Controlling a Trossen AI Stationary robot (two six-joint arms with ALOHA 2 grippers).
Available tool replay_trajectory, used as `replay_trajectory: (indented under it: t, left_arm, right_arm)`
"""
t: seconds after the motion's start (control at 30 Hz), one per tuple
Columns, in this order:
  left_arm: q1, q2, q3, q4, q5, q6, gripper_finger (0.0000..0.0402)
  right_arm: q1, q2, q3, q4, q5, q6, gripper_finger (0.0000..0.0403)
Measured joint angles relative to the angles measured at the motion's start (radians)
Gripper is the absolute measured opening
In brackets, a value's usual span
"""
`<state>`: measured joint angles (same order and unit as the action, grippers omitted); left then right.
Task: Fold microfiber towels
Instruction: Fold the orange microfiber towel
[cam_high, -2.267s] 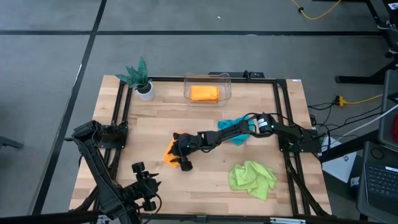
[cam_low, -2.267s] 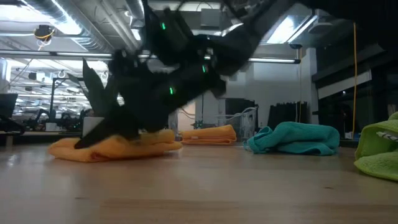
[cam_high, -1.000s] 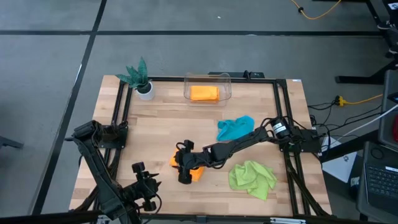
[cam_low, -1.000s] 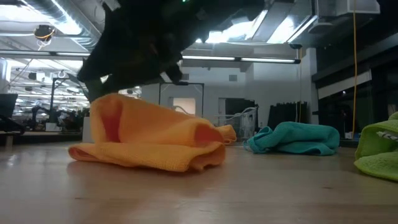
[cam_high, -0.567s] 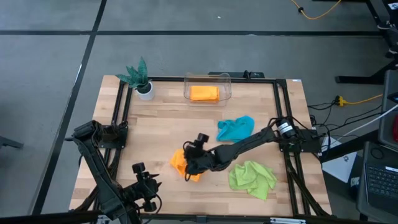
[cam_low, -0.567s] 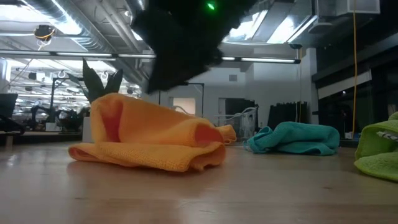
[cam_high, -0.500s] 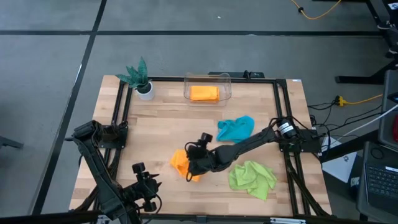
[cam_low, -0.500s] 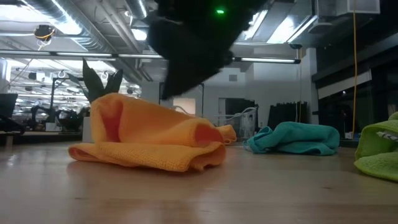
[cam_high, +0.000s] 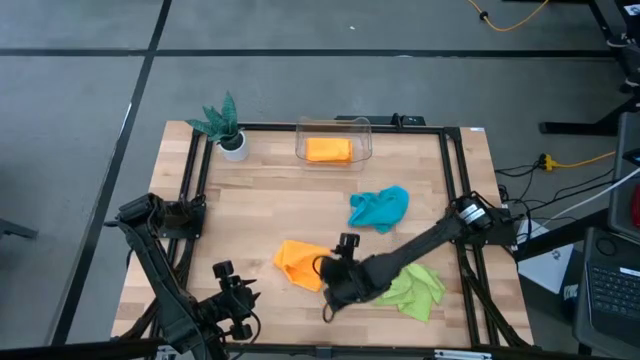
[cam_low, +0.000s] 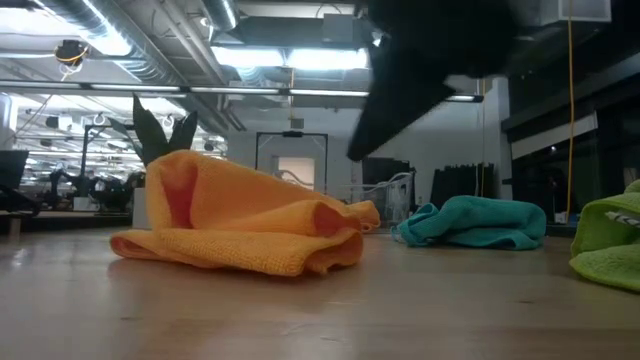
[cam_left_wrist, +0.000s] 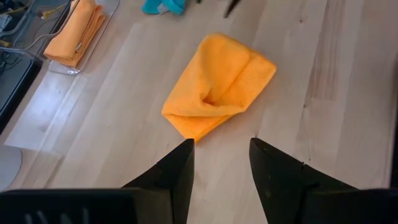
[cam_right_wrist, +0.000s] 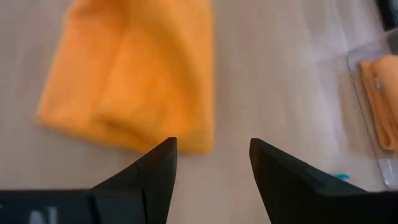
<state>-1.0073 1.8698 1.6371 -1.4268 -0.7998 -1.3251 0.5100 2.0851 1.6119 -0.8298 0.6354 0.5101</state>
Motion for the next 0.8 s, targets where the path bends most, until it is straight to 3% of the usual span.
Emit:
replay_trajectory:
  t: [0.47,0.8]
  left_arm:
    - [0.000,0.000,0.000,0.007,-0.005,0.000,0.0147]
    - [0.000,0.000,0.000,0.009,-0.005,0.000,0.0147]
  right_arm:
    - [0.070,0.118,0.000,0.164,0.105,-0.177,0.0205]
    - [0.030,0.127,0.000,0.171,0.072,-0.246,0.0205]
